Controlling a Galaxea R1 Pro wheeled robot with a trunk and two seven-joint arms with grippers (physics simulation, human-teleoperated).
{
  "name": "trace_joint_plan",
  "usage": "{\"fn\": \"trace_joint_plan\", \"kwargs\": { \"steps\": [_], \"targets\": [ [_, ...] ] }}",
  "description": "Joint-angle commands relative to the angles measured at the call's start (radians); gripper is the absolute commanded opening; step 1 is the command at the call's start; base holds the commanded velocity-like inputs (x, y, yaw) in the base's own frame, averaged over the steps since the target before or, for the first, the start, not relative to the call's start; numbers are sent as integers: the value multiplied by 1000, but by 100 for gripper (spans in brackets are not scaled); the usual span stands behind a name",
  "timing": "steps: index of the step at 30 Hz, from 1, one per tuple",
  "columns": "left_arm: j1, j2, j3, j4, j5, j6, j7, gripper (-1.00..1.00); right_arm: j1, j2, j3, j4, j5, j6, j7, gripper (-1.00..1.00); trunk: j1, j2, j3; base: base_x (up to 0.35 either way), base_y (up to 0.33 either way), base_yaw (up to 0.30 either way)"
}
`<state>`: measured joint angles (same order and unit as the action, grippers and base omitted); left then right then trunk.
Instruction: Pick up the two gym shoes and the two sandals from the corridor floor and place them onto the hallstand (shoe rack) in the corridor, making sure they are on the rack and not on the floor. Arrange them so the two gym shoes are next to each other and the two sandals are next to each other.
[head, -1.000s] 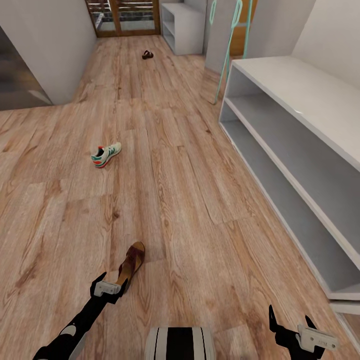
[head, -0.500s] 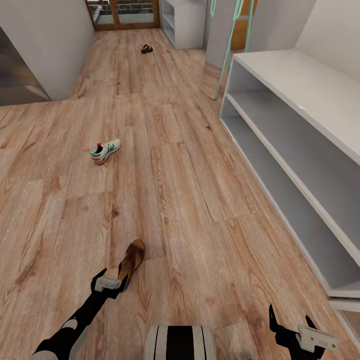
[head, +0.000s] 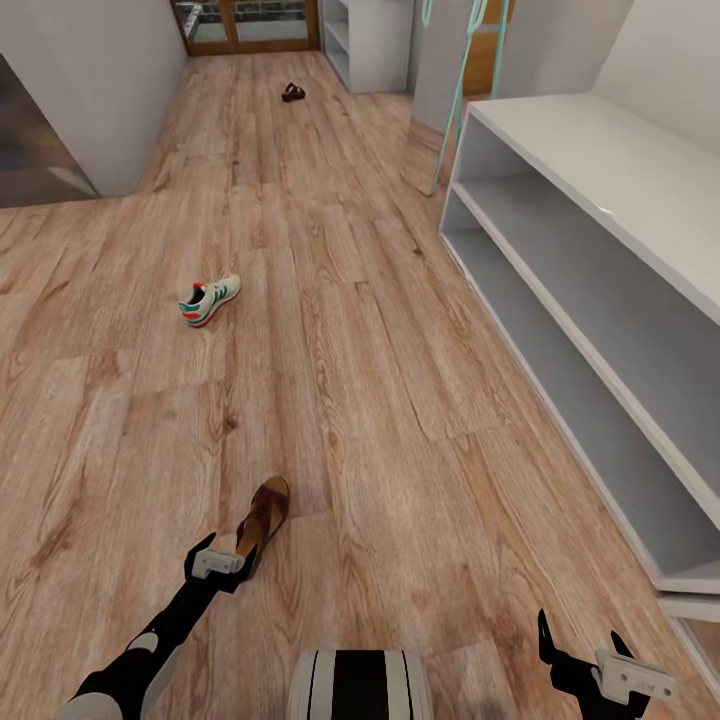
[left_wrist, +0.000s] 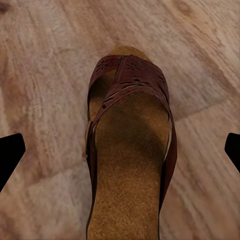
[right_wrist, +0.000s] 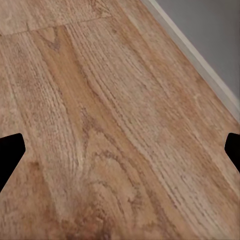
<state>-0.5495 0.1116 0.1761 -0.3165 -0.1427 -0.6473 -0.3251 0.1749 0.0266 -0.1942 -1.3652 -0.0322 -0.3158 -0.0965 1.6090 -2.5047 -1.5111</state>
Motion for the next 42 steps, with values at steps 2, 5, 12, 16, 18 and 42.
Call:
{"fn": "trace_joint_plan", "kwargs": {
  "steps": [2, 5, 12, 16, 18, 42],
  "targets": [
    [-2, -1, 0, 1, 0, 0, 0, 100, 0, 0, 0, 0, 0, 0, 0, 100, 0, 0, 0, 0, 0, 0],
    [-3, -2, -1, 2, 0, 0, 0, 100, 0, 0, 0, 0, 0, 0, 0, 100, 0, 0, -1, 0, 0, 0],
    [-4, -5, -1, 3, 0, 0, 0, 100, 0, 0, 0, 0, 0, 0, 0, 100, 0, 0, -1, 0, 0, 0],
    [-5, -6, -1, 3, 0, 0, 0, 100, 0, 0, 0, 0, 0, 0, 0, 100, 0, 0, -1, 0, 0, 0],
    [-5, -6, -1, 3, 0, 0, 0, 100, 0, 0, 0, 0, 0, 0, 0, 100, 0, 0, -1, 0, 0, 0],
    [-7, -6, -1, 4, 1, 0, 0, 100, -1, 0, -1, 3, 0, 0, 0, 100, 0, 0, -1, 0, 0, 0]
  ]
}}
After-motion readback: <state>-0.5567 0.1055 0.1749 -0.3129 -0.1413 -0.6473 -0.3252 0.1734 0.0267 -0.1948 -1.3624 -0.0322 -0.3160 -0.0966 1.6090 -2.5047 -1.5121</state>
